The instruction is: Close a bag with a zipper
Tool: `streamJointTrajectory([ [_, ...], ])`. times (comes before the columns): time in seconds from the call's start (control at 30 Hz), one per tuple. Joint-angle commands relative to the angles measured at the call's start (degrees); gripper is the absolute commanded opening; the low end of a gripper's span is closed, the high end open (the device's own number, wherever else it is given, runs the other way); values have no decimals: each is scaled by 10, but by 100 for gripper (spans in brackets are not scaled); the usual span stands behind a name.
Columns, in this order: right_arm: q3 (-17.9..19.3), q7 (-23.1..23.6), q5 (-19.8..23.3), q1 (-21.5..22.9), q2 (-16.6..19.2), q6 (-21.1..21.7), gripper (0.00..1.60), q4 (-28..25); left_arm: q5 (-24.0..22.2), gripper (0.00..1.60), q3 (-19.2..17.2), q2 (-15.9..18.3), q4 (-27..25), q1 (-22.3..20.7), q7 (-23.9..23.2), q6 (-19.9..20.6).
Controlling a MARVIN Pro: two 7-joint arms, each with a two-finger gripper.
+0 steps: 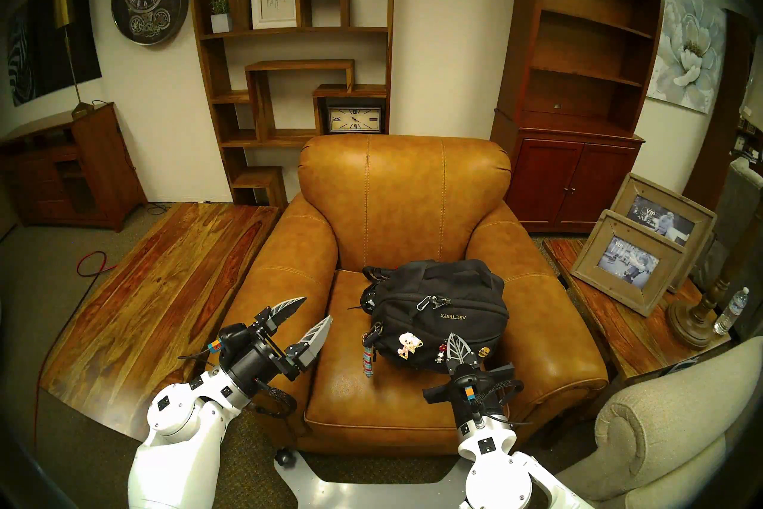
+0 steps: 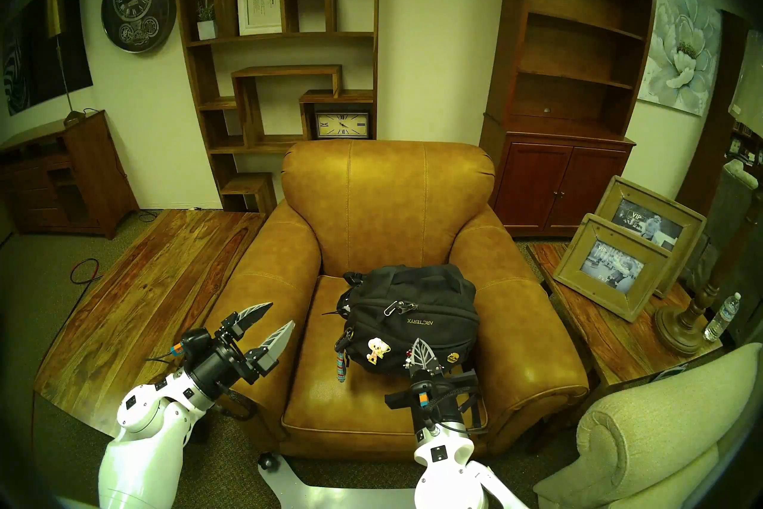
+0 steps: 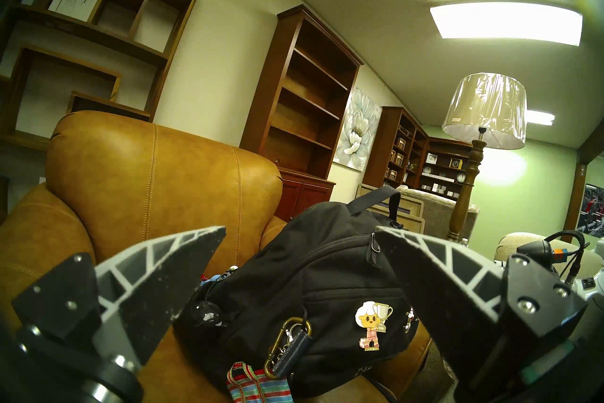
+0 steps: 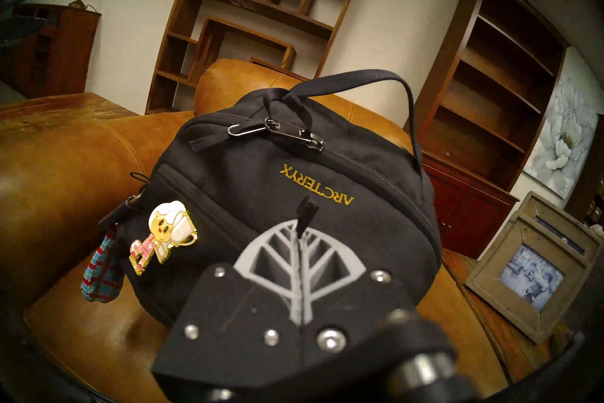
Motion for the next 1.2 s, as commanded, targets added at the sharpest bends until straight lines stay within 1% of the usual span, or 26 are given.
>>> streamJointTrajectory([
  [0.0,19,-30,2,-10,-6,-16,0,-7,1,160,1,0,-8,0,0,2],
  [0.23,37,-36,4,-18,-2,-25,0,-9,2,160,0,-1,-8,0,-1,2],
  [0.47,43,-35,4,-27,-1,-28,0,-12,4,160,2,-4,-9,-3,1,5],
  [0.53,43,-33,4,-28,0,-29,0,-13,5,160,12,-1,-3,-13,-7,10],
  [0.7,42,-34,1,-32,-3,-32,0,-16,34,160,44,-11,11,-41,4,-3],
  [0.73,42,-35,0,-33,-4,-34,0,-15,45,160,62,-19,20,-58,12,1],
  [0.9,44,-35,-1,-37,-4,-34,0,-17,75,160,104,-25,47,-95,13,2],
  [0.97,45,-35,-2,-38,-4,-34,0,-18,87,160,118,-30,58,-109,17,-5],
  [1.0,45,-35,-2,-39,-5,-34,0,-19,92,160,123,-32,56,-108,21,-7],
  [1.03,46,-35,-2,-39,-4,-34,0,-19,99,160,132,-32,66,-122,20,-7],
  [1.17,49,-34,-2,-42,-4,-35,0,-21,122,160,148,-37,78,-145,27,-15],
])
